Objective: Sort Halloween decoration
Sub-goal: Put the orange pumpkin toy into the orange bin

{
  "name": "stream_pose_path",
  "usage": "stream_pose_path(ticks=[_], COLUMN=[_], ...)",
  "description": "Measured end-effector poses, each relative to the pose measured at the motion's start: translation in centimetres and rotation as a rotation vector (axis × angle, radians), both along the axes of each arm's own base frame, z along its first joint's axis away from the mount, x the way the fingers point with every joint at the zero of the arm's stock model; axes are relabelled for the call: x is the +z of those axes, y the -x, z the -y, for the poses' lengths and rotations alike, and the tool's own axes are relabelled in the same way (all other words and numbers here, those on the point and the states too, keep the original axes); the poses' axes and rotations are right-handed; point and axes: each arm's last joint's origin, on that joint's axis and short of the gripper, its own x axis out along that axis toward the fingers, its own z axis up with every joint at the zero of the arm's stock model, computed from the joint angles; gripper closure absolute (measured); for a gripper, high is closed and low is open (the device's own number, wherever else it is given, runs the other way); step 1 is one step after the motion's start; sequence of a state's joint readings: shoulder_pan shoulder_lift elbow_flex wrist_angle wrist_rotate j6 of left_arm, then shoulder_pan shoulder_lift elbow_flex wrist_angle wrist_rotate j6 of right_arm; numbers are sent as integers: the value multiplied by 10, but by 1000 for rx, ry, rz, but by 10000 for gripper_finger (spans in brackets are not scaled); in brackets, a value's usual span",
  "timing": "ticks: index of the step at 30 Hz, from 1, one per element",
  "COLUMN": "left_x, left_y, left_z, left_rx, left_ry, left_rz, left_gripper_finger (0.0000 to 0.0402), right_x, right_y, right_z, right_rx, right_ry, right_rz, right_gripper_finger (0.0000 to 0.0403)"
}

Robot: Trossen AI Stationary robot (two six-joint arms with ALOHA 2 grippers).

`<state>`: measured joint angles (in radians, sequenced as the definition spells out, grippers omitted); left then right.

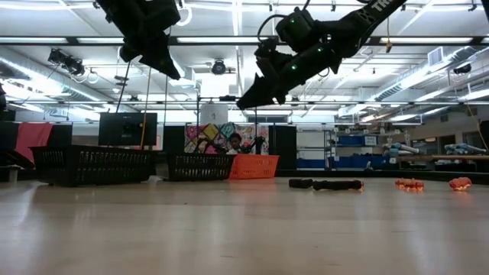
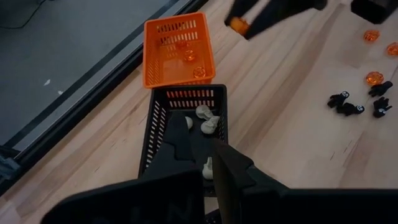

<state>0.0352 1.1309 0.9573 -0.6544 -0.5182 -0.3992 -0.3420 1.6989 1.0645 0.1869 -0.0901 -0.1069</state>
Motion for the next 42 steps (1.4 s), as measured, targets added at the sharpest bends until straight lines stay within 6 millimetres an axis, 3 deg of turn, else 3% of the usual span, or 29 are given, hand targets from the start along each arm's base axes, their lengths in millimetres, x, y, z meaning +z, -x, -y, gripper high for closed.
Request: stream_pose_path(ticks=[21,25,37,42], left_x=[0,0,0,0], left_y=[0,0,-1,-1], left_z=[0,0,4,4], left_rx=[1,1,-5,-3], left_ry=[1,1,10,13], left_rz=[0,0,16,18], left_gripper_finger=[402,402,402,402], right_x=[1,-8,-43,-56], right_y=[7,5,-36,-44], right_z=[21,27,50,61], right_rx=[-105,-96,-130,-144], right_ry=[2,11,0,10], right_rz=[15,0,-86,-134], right_gripper_finger=[305,305,304,304])
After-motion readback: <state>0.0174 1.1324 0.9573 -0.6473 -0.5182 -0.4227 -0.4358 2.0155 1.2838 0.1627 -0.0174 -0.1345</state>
